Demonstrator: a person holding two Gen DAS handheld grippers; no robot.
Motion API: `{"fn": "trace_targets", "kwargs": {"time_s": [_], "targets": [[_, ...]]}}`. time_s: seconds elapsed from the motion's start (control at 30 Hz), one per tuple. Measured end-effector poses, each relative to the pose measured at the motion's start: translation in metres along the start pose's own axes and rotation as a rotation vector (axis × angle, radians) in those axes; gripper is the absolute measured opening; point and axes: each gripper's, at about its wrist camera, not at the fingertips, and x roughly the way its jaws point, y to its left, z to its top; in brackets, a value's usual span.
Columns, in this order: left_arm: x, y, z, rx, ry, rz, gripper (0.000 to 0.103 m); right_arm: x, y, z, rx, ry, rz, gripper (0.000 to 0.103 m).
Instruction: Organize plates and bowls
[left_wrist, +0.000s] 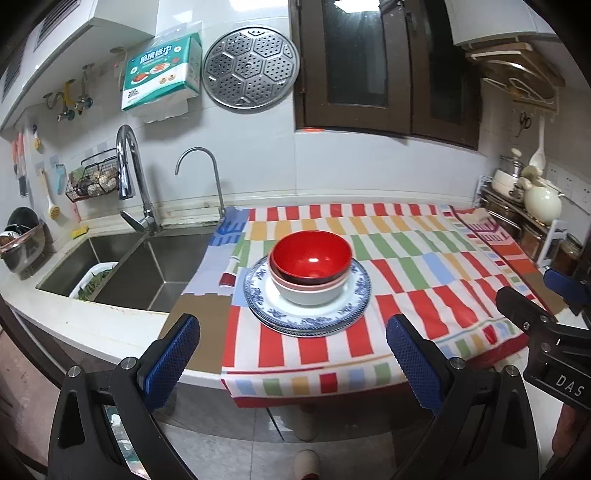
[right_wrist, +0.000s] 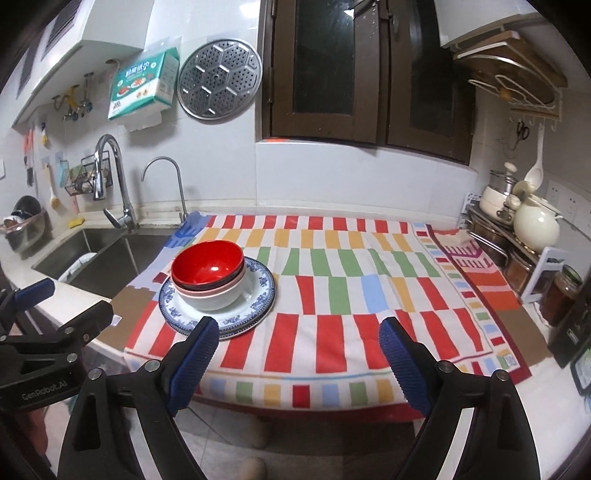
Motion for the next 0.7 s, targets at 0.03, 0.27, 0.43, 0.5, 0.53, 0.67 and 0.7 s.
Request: {"fn": "trace_targets", "kwargs": {"time_s": [0.03, 0.27, 0.43, 0.5, 0.53, 0.67, 0.7], "targets": [[-0.003, -0.001, -0.001, 0.003, -0.001, -0.005, 0.103, -0.004, 0.000, -0.001, 0.002, -0.003, -0.001, 0.089], [-0.019, -0.006, -0.008, 0.018, -0.018, -0.009, 0.103, -0.024, -0.004, -0.012, 0.019, -0.014, -0.013, 0.089], [-0.029, -0.006, -0.013, 0.016, -0.016, -0.004, 0.103, -0.033, -0.003, -0.016, 0.017, -0.017, -0.012, 0.089], [-0.033, -0.006, -0.014, 0.015, -0.018, -0.005, 0.103, -0.035, -0.003, -0.016, 0.015, -0.017, -0.009, 0.089], [-0.035, -0.006, -0.014, 0.016, -0.021, -0.004, 0.103, -0.038, -0.002, -0.016, 0.017, -0.019, -0.007, 0.089], [-0.044, -0.007, -0.016, 0.027, -0.026, -0.001, 0.103, -0.046, -0.002, -0.018, 0.018, -0.028, -0.008, 0.089], [-0.046, -0.007, -0.016, 0.028, -0.028, 0.002, 0.103, -0.048, -0.003, -0.018, 0.021, -0.032, -0.007, 0.089]]}}
